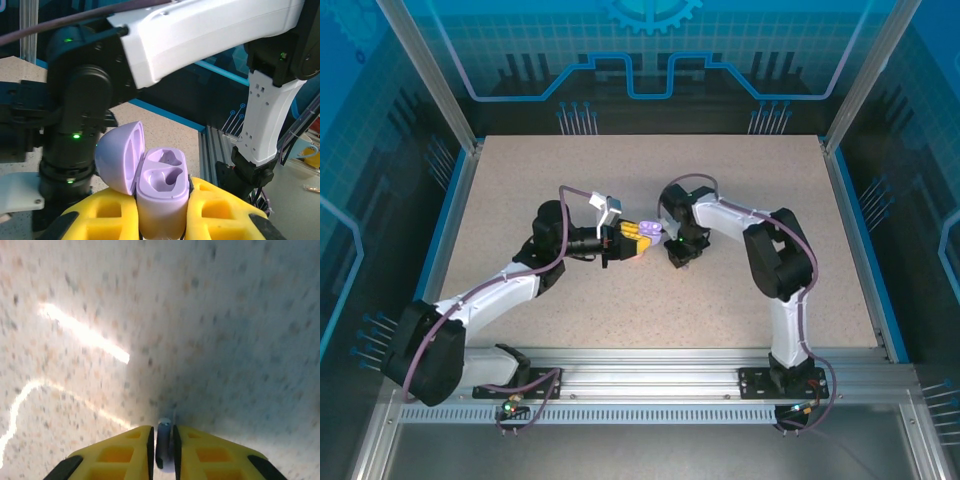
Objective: Insert wireless bluetooth earbuds into charging case
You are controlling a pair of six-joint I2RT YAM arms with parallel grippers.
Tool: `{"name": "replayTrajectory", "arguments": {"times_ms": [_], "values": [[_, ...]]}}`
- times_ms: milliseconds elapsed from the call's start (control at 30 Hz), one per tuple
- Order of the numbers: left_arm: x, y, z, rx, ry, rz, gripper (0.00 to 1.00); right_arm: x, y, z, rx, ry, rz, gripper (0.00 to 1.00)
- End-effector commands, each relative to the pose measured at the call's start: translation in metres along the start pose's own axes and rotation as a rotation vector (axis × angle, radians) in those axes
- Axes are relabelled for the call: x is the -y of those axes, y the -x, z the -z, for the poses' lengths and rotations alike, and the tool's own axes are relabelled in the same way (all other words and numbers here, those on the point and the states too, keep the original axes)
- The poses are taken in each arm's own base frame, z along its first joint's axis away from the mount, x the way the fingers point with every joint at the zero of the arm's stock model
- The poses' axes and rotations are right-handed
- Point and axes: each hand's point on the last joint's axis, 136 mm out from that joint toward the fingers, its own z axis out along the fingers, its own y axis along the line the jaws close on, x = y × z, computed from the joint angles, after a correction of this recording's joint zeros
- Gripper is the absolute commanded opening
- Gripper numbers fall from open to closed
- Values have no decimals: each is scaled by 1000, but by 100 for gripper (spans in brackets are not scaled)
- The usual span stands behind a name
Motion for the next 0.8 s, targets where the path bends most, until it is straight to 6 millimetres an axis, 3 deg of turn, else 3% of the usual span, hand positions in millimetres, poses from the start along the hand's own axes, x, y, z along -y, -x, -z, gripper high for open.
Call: {"name": "replayTrajectory", "arguments": {"times_ms": [0, 167, 333, 500, 633, 767], "values": [[4, -1, 5, 3, -7, -21, 9, -13, -13, 6, 6, 33, 38, 24], [3, -2, 4, 2, -9, -12, 9, -15, -17, 7, 18, 40, 23, 33], [2, -3, 3, -4, -11, -9, 10, -21, -17, 24, 74, 68, 10, 44], [1, -4, 2, -6, -11, -7, 10, -21, -22, 31, 98, 80, -13, 45], [1, -3, 2, -9, -10, -7, 10, -1, -26, 29, 101, 15, -101, 40], [1, -2, 1, -8, -12, -8, 10, 14, -26, 25, 106, -33, -166, 27]]}}
